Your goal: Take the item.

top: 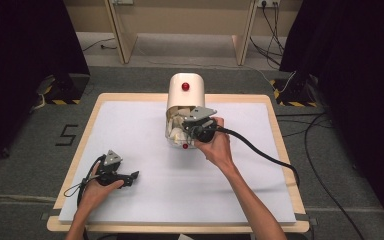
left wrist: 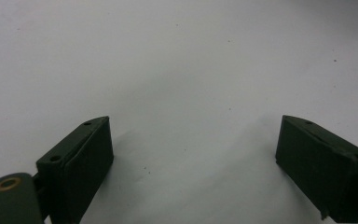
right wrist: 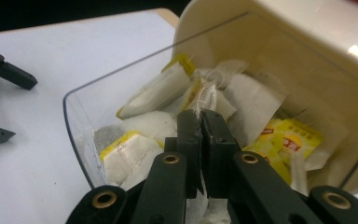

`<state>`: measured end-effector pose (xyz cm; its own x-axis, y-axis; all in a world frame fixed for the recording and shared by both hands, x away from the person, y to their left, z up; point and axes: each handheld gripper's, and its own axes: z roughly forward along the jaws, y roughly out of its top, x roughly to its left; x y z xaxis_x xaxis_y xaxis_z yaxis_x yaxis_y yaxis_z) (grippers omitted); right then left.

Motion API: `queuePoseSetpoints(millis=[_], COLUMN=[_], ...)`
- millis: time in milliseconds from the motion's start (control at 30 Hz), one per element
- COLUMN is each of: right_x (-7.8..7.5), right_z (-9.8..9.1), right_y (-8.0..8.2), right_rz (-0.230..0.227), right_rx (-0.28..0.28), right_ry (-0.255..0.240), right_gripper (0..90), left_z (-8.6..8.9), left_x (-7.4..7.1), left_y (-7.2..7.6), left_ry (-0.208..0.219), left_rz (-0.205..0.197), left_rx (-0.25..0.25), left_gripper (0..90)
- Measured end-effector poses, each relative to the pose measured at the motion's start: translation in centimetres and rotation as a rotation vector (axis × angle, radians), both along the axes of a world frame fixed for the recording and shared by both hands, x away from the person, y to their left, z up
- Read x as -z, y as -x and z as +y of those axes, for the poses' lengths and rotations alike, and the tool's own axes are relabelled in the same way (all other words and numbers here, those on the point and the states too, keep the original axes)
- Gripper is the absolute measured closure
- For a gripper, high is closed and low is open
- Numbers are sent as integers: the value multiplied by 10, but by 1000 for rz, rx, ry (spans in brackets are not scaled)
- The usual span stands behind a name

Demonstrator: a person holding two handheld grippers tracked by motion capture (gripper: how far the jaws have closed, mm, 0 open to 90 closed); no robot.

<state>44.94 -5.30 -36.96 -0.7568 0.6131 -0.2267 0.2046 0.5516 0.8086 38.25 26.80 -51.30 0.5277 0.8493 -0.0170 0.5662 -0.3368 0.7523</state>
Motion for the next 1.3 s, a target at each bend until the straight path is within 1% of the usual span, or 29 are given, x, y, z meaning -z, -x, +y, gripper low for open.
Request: queuePoseSetpoints(millis=[67, 100, 133, 200, 233, 267, 367, 433, 467, 567, 667, 700, 767, 833, 900, 933, 967, 1000, 1033, 1067, 1100, 1200, 1267, 1300], right_x=[-5, -5, -10, -12, -16, -16, -22, -23, -26, -28, -34, -39, -41, -44, -44, -44, -44, -43, -43, -43, -43, -42, -41, -40], right_z=[-3, -3, -7, -9, -11, -11, -16, -18, -21, -25, -32, -38, -41, -49, -52, -59, -59, -67, -67, -77, -77, -89, -90, -95], right_y=[4, 4, 8, 10, 16, 16, 23, 25, 29, 33, 40, 45, 48, 52, 53, 53, 53, 52, 52, 51, 51, 52, 52, 53], right_rz=[-14, -14, -28, -34, -42, -42, -55, -57, -66, -73, -86, -98, -105, -113, -107, -103, -103, -100, -100, -94, -94, -95, -94, -90], right_rx=[-11, -11, -18, -23, -37, -37, -56, -61, -69, -69, -77, -76, -76, -67, -63, -52, -52, -34, -34, -13, -13, 17, 20, 29], right_ry=[-18, -18, -35, -41, -52, -52, -63, -65, -69, -74, -87, -96, -97, -99, -107, -113, -113, -120, -120, -137, -137, -135, -135, -135], right_gripper=[875, 875, 875, 875, 875, 875, 875, 875, 875, 876, 875, 875, 876, 875, 875, 875, 875, 875, 875, 875, 875, 875, 875, 875], left_z=[0, 0, 0, 0, 0, 0, 0, 0, 0, 0, 0, 0, 0, 0, 0, 0, 0, 0, 0, 0, 0, 0, 0, 0], left_x=[0, 0, 0, 0, 0, 0, 0, 0, 0, 0, 0, 0, 0, 0, 0, 0, 0, 0, 0, 0, 0, 0, 0, 0], left_y=[0, 0, 0, 0, 0, 0, 0, 0, 0, 0, 0, 0, 0, 0, 0, 0, 0, 0, 0, 0, 0, 0, 0, 0], left_ry=[1, 1, 1, 1, 1, 1, 2, 1, 0, -3, 2, 1, 1, 1, 2, 2, 2, 3, 3, 3, 3, 3, 3, 3], left_rz=[0, 0, 0, 0, 0, 0, 0, 0, 1, 1, 0, -1, -1, -1, -1, -1, -1, 0, 0, -1, -1, 0, 0, 0], left_rx=[-1, -1, -1, -1, 0, 0, 0, 0, 1, 2, -1, 0, 0, 0, -1, -1, -1, -1, -1, -1, -1, 0, -1, -1], left_gripper=[98, 98, 98, 99, 98, 98, 99, 99, 99, 99, 99, 99, 99, 99, 99, 99, 99, 99, 99, 99, 99, 99, 99, 99])
